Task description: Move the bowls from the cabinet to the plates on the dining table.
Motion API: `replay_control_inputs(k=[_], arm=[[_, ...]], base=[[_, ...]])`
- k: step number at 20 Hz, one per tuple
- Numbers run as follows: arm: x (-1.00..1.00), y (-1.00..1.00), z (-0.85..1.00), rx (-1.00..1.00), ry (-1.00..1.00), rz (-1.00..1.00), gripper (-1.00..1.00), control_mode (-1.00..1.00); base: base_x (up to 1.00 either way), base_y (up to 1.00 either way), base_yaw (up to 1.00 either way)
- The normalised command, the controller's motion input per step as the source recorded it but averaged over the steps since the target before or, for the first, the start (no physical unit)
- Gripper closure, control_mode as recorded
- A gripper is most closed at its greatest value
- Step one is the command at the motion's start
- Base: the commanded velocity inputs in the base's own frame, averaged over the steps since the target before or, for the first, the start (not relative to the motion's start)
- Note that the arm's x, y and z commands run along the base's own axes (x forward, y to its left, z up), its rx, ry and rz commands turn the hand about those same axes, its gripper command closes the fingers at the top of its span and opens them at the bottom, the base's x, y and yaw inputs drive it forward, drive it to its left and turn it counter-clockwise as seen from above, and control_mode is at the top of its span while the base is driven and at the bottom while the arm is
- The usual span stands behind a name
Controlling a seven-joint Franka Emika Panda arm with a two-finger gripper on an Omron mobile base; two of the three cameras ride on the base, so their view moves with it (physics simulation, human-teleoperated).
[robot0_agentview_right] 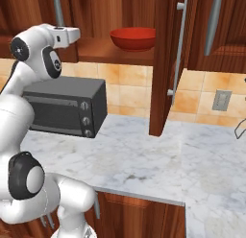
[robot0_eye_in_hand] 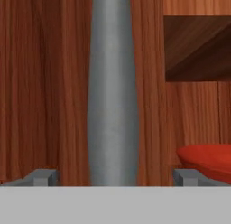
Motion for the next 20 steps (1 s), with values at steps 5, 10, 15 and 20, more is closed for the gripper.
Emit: replay_control_inputs(k=[5,10,15,20], arm=[[0.53,0.02,-0.04,-0.01,0.05,-0.04,-1.00,-1.00],[0.30,0.00,-0.02,-0.01,0.03,-0.03,1.00,-1.00],[0.00,0.00,0.00,0.00,0.00,0.00,1.00,-1.00],[-0.03,0.00,0.07,0.00,0.00,0.00,1.00,-1.00]], base=[[0.00,0.00,0.00],[0.00,0.00,0.00],[0.00,0.00,0.00],[0.00,0.00,0.00]])
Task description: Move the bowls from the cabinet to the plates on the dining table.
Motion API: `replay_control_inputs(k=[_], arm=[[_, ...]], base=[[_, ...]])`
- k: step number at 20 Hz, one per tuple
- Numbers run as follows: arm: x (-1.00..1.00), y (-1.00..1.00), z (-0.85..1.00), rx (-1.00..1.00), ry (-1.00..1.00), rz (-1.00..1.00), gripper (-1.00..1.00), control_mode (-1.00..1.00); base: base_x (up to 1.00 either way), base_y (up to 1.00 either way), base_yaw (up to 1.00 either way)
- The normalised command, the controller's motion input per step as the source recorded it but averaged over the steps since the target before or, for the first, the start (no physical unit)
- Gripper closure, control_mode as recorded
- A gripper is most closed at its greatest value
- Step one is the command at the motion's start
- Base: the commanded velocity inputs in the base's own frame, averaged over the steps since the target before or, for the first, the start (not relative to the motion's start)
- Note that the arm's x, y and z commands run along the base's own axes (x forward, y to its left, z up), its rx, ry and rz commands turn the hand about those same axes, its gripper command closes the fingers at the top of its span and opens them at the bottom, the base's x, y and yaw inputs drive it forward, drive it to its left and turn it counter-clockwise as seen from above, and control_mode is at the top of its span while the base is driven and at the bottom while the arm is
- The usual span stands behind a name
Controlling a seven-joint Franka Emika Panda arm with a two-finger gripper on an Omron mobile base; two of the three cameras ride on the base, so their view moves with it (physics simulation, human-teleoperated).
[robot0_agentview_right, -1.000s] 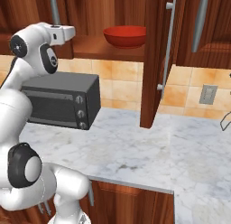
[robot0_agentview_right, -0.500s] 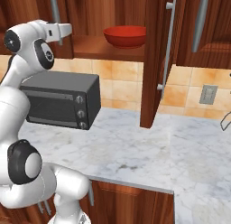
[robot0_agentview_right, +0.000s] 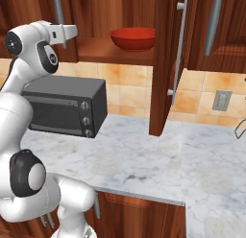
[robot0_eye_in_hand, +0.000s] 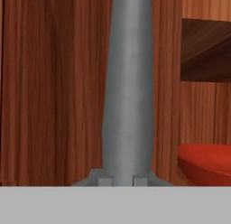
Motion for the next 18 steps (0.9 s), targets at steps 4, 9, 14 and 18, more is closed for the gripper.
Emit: replay_control_inputs(k=[4,9,14,18], arm=[[-0.16,0.10,0.20,0.00,0.03,0.00,1.00,-1.00],[-0.35,0.25,0.36,0.00,0.02,0.00,1.00,-1.00],[-0.43,0.29,0.39,0.00,0.00,-0.01,1.00,-1.00],[-0.47,0.31,0.39,0.00,0.00,-0.01,1.00,-1.00]], base=[[0.00,0.00,0.00],[0.00,0.00,0.00],[0.00,0.00,0.00],[0.00,0.00,0.00]])
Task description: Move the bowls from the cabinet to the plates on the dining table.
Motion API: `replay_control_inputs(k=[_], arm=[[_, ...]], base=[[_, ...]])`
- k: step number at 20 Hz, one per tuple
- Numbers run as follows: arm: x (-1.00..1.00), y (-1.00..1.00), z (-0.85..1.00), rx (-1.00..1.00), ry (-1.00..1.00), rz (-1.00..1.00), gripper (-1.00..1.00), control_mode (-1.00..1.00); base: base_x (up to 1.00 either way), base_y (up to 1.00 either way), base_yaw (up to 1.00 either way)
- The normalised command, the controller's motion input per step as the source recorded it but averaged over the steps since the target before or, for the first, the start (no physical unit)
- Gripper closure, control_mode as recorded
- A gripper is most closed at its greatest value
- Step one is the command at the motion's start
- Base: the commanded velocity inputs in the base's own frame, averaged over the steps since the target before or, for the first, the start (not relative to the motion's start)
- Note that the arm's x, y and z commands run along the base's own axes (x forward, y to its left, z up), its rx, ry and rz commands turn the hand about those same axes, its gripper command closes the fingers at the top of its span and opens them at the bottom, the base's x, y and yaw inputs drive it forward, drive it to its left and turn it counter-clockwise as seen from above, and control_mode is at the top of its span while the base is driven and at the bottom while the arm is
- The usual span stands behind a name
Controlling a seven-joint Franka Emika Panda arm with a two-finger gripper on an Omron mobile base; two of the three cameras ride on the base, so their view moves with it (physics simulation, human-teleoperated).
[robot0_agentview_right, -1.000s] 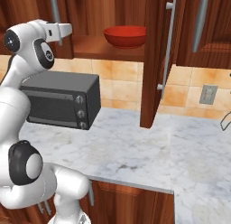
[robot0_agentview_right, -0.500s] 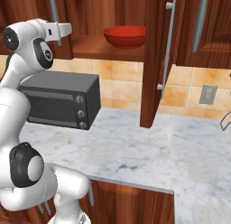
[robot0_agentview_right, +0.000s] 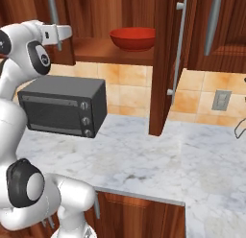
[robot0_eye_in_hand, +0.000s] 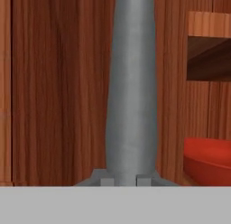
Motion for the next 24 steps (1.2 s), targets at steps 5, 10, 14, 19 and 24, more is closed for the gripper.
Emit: replay_control_inputs(k=[5,10,14,19,24], arm=[[-0.53,0.29,0.38,0.00,-0.01,-0.01,1.00,-1.00],[-0.60,0.34,0.43,0.00,0.00,-0.01,1.00,-1.00],[-0.66,0.36,0.42,0.00,-0.01,-0.01,1.00,-1.00],[-0.69,0.45,0.42,0.00,-0.01,-0.01,1.00,-1.00],[-0.72,0.48,0.40,-0.01,-0.02,-0.01,1.00,-1.00]], base=[[0.00,0.00,0.00],[0.00,0.00,0.00],[0.00,0.00,0.00],[0.00,0.00,0.00],[0.00,0.00,0.00]])
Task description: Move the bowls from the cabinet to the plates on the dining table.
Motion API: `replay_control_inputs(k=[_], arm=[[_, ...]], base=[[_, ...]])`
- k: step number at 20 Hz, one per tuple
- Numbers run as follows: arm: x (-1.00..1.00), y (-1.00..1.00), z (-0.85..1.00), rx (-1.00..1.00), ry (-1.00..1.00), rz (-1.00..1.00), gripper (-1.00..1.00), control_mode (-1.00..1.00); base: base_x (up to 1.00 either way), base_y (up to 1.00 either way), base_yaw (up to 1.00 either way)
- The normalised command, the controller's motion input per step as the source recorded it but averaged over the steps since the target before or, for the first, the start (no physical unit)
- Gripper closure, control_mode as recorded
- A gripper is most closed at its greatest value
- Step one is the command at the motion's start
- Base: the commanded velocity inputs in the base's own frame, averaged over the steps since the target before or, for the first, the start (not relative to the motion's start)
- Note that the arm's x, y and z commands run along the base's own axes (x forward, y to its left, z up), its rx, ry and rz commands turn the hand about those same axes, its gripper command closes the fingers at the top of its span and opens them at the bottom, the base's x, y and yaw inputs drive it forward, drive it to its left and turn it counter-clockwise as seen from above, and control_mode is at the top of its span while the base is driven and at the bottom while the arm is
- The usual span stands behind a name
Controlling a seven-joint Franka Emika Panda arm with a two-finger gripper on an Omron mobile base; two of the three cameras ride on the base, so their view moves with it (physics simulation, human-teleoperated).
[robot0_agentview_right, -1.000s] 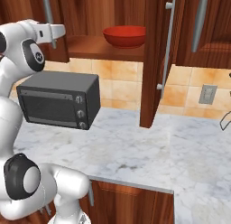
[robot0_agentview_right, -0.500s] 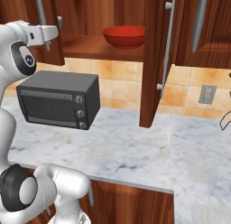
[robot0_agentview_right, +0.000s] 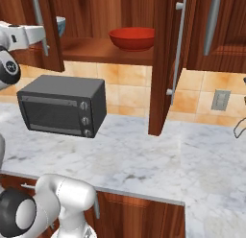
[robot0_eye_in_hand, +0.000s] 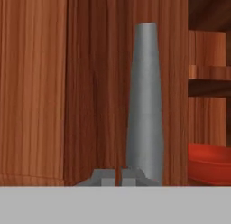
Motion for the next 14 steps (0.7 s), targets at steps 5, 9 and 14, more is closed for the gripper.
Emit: replay_control_inputs(k=[5,9,14], arm=[[-0.73,0.51,0.37,-0.03,-0.03,-0.01,1.00,-1.00],[-0.52,0.18,0.22,-0.02,-0.07,0.00,1.00,-1.00],[-0.16,-0.33,0.18,0.07,-0.05,0.01,1.00,-1.00]], base=[[0.00,0.00,0.00],[0.00,0.00,0.00],[0.00,0.00,0.00]])
